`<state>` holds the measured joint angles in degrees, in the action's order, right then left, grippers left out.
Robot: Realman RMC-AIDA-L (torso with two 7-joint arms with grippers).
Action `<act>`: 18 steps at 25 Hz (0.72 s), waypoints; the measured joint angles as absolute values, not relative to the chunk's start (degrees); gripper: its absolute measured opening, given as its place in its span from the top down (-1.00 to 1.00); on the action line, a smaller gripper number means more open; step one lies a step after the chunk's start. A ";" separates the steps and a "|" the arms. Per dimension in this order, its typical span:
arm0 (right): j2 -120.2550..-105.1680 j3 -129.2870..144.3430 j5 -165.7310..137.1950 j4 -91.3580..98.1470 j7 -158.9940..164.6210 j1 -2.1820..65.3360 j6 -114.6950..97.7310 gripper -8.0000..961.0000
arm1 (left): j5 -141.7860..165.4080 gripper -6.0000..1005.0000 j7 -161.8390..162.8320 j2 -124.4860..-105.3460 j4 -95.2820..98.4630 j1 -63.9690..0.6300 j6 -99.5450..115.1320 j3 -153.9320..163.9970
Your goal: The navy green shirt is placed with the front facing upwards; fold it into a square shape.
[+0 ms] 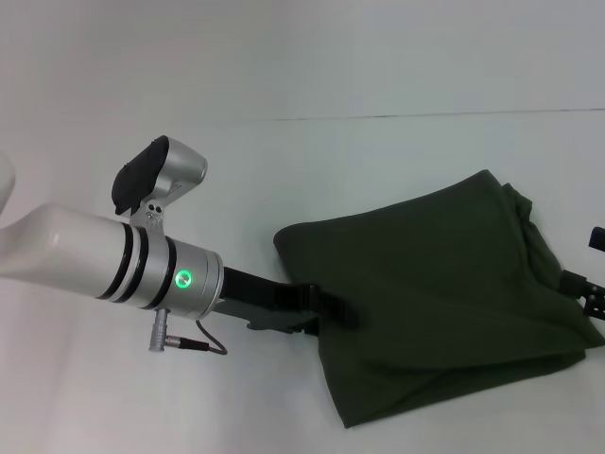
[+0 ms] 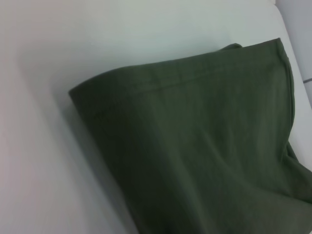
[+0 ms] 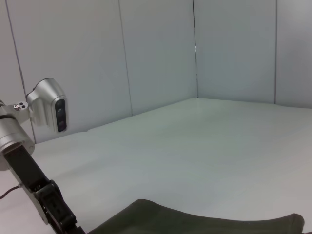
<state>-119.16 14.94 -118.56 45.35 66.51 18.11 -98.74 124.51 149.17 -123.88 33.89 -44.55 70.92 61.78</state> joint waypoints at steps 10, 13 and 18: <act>-119.36 14.94 -118.40 45.90 66.64 18.19 -99.62 -0.71 | 124.27 0.28 148.36 -123.84 33.85 -44.81 71.03 61.79; -119.53 14.94 -118.39 46.55 66.69 18.21 -99.92 -0.70 | 124.23 0.40 148.32 -123.84 33.78 -44.82 70.89 61.79; -119.54 14.94 -118.38 46.51 66.71 18.29 -100.05 -0.70 | 124.18 0.64 147.76 -123.95 33.75 -44.65 70.60 61.75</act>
<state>-119.54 14.94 -118.38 46.51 66.71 18.29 -100.05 124.18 147.76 -123.95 33.75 -44.65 70.60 61.75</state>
